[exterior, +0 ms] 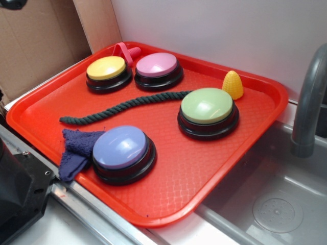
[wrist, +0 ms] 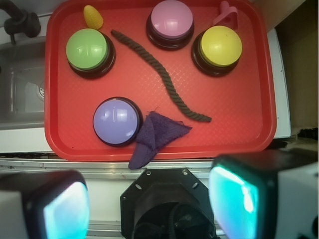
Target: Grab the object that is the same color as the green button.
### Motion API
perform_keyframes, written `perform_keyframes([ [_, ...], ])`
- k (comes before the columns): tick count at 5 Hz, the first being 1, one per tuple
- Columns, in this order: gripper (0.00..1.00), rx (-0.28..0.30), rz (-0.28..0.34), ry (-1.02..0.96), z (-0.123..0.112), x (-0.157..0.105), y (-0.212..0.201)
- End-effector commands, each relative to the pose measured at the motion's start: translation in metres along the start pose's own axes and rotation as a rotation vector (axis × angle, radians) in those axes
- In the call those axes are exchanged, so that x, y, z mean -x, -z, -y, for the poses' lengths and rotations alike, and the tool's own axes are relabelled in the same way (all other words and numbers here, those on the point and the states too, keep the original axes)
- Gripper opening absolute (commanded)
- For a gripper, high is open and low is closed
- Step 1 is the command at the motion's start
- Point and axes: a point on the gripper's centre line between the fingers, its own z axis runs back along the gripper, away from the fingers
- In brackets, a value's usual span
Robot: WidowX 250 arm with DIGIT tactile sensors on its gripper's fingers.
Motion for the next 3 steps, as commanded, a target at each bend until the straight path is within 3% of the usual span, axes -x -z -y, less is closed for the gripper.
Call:
perform_keyframes([
  [1, 1.00, 0.000, 0.000, 0.000, 0.000, 0.000, 0.000],
  [2, 1.00, -0.030, 0.017, 0.046, -0.004, -0.010, 0.012],
  [3, 1.00, -0.014, 0.067, 0.127, -0.004, -0.024, 0.030],
])
